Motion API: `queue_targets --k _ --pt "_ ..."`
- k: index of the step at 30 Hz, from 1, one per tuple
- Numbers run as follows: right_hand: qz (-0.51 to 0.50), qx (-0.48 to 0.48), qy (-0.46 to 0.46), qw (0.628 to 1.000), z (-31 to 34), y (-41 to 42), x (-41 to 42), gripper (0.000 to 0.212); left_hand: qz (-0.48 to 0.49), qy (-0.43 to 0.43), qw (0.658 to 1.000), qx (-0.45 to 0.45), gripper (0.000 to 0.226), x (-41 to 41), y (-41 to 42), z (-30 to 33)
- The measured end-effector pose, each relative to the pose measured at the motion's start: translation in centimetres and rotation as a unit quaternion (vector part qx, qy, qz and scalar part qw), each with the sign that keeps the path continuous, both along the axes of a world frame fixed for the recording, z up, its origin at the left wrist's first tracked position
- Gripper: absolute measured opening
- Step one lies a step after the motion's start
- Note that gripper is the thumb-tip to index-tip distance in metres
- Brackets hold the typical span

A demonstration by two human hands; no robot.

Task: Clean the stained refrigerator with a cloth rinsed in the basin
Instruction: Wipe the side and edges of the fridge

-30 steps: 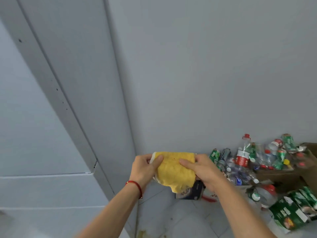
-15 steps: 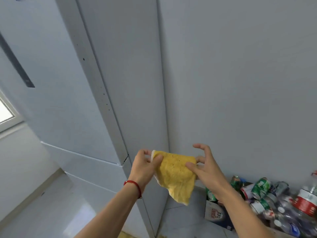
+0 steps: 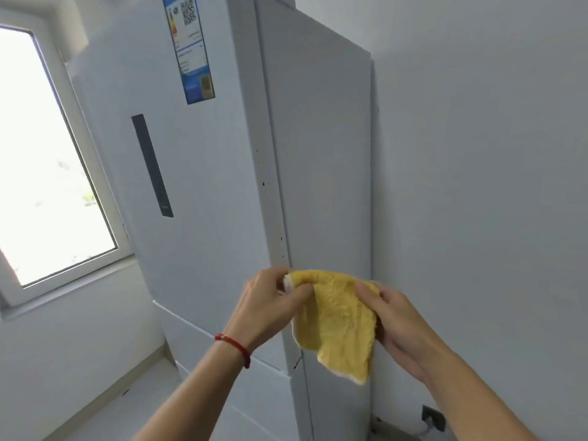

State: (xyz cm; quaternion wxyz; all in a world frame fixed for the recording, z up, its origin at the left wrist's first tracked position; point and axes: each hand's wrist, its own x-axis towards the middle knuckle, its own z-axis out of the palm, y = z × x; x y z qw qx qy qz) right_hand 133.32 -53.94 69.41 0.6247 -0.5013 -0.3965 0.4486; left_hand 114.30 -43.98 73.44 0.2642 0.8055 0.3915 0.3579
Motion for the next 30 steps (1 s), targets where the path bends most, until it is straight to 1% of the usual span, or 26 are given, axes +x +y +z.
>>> queue_targets --k 1,2,3,4,5,7,9,11,13,15,17,19,20,21,22,24,25,27,28,29,30 --pt "0.009 0.008 0.100 0.995 0.7 0.4 -0.2 0.056 -0.026 -0.051 0.997 -0.059 0.020 0.0 0.4 0.9" --pt "0.013 0.016 0.195 0.981 1.3 0.5 -0.6 0.065 -0.059 -0.100 0.987 -0.113 0.022 0.1 0.8 1.5" --pt "0.019 0.020 0.271 0.962 1.4 0.8 -0.7 0.074 -0.082 -0.132 0.977 -0.147 0.024 0.5 1.3 1.7" --pt "0.026 0.021 0.328 0.944 1.5 0.7 -1.2 0.080 -0.089 -0.139 0.974 -0.154 0.025 0.8 1.3 1.9" --pt "0.033 0.021 0.370 0.928 1.2 0.8 -1.4 0.084 -0.083 -0.133 0.977 -0.142 0.026 1.3 1.5 2.0" --pt "0.042 0.022 0.415 0.909 0.2 1.0 -1.8 0.089 -0.042 -0.102 0.990 -0.091 0.030 2.3 1.6 1.7" --pt "0.044 0.026 0.435 0.899 0.1 1.1 -1.1 0.086 0.013 -0.075 0.997 -0.020 0.030 2.9 1.1 1.8" --pt "0.030 0.041 0.424 0.904 0.7 1.0 0.3 0.073 0.080 -0.057 0.991 0.092 0.027 3.1 0.0 2.6" --pt "0.016 0.053 0.399 0.915 1.9 1.0 1.6 0.060 0.138 -0.070 0.971 0.182 0.020 3.2 -1.3 4.4" --pt "0.011 0.069 0.346 0.936 2.9 1.4 2.8 0.053 0.193 -0.082 0.953 0.221 0.014 3.2 -2.2 6.1" --pt "0.008 0.091 0.265 0.960 4.5 2.1 2.7 0.052 0.236 -0.074 0.943 0.222 0.016 2.8 -2.3 7.8" --pt "-0.007 0.142 0.146 0.979 6.4 2.9 1.6 0.050 0.270 -0.068 0.937 0.213 0.018 2.1 -2.1 9.1" --pt "-0.019 0.186 0.076 0.980 7.4 3.2 0.6 0.048 0.281 -0.070 0.935 0.204 0.019 1.8 -2.1 9.7" --pt "-0.028 0.235 0.003 0.971 8.7 3.8 -0.6 0.046 0.295 -0.078 0.932 0.196 0.019 1.3 -2.4 10.6" --pt "-0.043 0.294 -0.079 0.952 9.6 5.0 -1.8 0.046 0.304 -0.092 0.930 0.186 0.019 1.0 -2.3 11.2" --pt "-0.079 0.390 -0.233 0.887 10.9 8.8 -4.3 0.050 0.321 -0.113 0.923 0.177 0.020 0.3 -2.4 12.8" --pt "-0.085 0.413 -0.310 0.852 11.2 10.9 -5.4 0.054 0.328 -0.121 0.920 0.177 0.019 0.0 -2.4 13.7" --pt "-0.095 0.401 -0.457 0.789 10.7 13.9 -7.3 0.068 0.334 -0.126 0.917 0.179 0.018 -0.6 -2.4 15.2" --pt "-0.103 0.394 -0.501 0.764 10.1 14.7 -7.9 0.074 0.335 -0.124 0.916 0.181 0.018 -0.9 -2.4 15.9" --pt "-0.105 0.398 -0.514 0.753 9.3 15.0 -8.1 0.075 0.334 -0.121 0.917 0.183 0.018 -1.2 -2.3 16.4" --pt "-0.102 0.414 -0.504 0.752 8.7 15.2 -8.0 0.072 0.332 -0.115 0.917 0.190 0.018 -1.5 -2.1 16.9"
